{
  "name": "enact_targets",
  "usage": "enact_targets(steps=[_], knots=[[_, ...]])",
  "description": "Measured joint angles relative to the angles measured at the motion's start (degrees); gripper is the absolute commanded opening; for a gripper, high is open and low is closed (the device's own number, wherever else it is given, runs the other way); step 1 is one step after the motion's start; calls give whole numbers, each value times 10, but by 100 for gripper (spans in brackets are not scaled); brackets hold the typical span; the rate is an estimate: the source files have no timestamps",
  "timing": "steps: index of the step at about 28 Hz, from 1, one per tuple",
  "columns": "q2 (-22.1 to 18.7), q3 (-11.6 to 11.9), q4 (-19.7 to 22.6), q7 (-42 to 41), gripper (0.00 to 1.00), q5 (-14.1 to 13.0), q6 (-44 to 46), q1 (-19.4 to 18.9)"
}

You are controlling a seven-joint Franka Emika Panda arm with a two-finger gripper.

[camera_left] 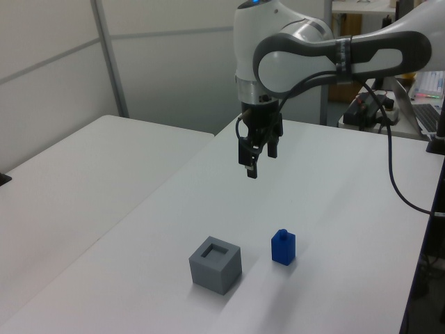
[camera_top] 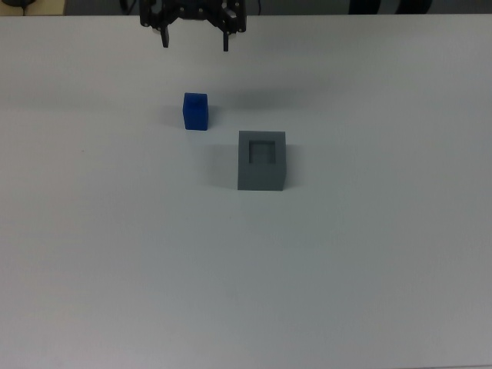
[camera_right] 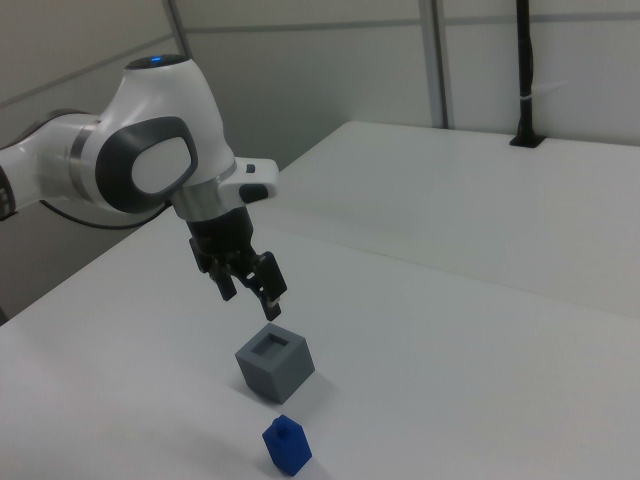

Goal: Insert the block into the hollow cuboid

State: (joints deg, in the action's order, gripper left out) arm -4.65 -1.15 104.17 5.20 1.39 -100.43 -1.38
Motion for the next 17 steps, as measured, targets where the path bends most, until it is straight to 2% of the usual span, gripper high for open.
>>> enact_targets(steps=[5,8,17], knots=[[-8,1,13,-35,100,0,-2,10],[-13,5,36,-59,100,0,-14,21],[-29,4,176,-66,100,0,-124,25]])
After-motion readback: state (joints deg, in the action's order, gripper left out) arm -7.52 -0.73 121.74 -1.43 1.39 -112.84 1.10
